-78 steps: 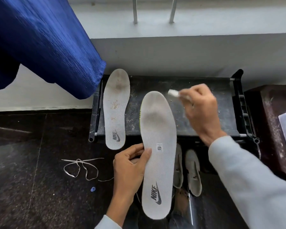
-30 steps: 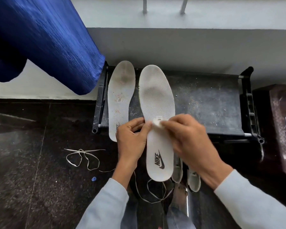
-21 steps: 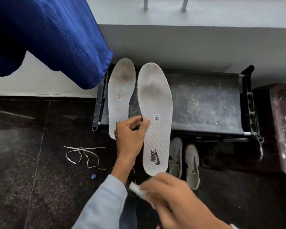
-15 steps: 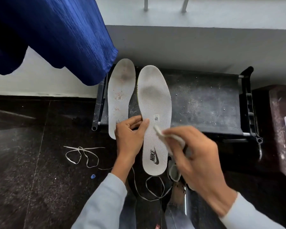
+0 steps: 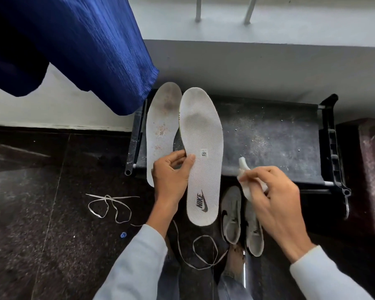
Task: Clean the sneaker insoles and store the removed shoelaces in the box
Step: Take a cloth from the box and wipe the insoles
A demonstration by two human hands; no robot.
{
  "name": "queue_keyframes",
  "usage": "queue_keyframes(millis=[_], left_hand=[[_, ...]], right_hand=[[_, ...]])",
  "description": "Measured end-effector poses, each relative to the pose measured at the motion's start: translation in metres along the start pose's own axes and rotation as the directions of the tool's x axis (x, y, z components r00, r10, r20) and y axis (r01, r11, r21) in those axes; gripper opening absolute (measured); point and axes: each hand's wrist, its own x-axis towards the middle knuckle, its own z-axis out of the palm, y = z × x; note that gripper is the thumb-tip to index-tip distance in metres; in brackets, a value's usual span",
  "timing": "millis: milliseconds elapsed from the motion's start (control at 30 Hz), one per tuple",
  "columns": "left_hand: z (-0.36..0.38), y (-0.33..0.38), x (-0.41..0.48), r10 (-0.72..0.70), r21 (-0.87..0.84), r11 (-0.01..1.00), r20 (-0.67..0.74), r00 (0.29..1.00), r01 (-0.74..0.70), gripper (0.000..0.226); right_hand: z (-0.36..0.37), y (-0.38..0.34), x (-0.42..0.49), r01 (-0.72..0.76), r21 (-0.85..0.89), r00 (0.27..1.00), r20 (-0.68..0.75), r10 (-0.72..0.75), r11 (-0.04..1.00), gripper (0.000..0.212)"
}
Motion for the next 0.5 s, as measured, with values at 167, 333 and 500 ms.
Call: queue_keyframes(millis=[167,333,500], left_hand=[[0.000,0.003,0.003,-0.047,-0.059,0.997,0.056,0.997,0.051,0.019],[-0.001,0.008,0.012,-0.070,-0.071,0.995,0.082,0.994,0.076,0.019],[-0.003,0.017,0.029,0.043,0.150,0.987,0.084,0.996,-0.055,0.025]], right_hand=[[0.022,0.002,0.019,-0.169,-0.015,0.976,0.135,0.170,0.985,0.014],[0.044,0.001,0.032,-0.274,0.148,0.951,0.189,0.245,0.950,0.021],[0.058,-0.006,0.051,-0.293,0.231,0.955,0.114,0.273,0.928,0.012]])
